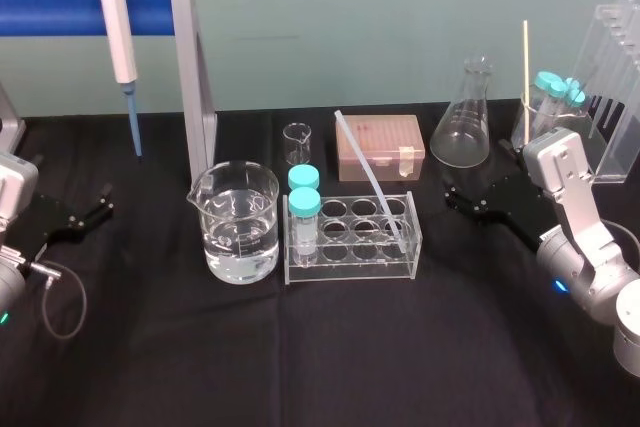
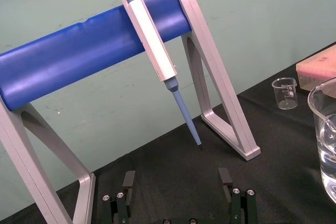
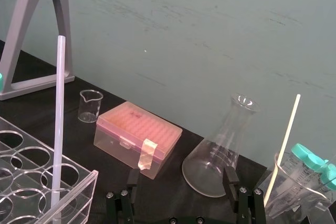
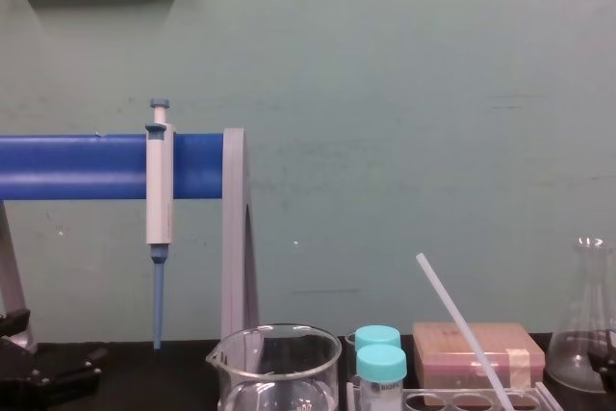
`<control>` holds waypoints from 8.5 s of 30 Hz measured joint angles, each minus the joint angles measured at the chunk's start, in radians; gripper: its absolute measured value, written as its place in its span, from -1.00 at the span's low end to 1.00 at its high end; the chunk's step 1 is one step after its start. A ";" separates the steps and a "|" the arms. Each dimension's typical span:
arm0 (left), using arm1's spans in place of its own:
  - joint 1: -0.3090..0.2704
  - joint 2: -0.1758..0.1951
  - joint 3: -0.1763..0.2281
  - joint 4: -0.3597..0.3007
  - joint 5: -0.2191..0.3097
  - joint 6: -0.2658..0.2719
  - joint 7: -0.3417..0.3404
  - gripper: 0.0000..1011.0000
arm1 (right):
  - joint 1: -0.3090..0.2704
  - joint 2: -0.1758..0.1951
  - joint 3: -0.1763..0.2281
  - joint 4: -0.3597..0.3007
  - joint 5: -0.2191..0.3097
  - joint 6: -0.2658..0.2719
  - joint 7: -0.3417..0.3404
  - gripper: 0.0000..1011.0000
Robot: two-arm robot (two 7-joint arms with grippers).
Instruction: Pick up the stirring rod with one hand, then place it down.
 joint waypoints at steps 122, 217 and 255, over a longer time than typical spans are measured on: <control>0.000 0.000 0.000 0.000 0.000 0.000 0.000 0.98 | 0.401 -0.264 0.002 0.537 0.167 -0.112 0.784 0.88; 0.000 0.000 0.000 0.000 0.000 0.000 0.000 0.98 | 0.160 -0.283 0.202 0.204 0.115 -0.472 0.561 -0.86; 0.000 0.000 0.000 0.000 0.000 0.000 0.000 0.98 | 0.080 -0.327 0.266 0.150 0.126 -0.438 0.524 -0.86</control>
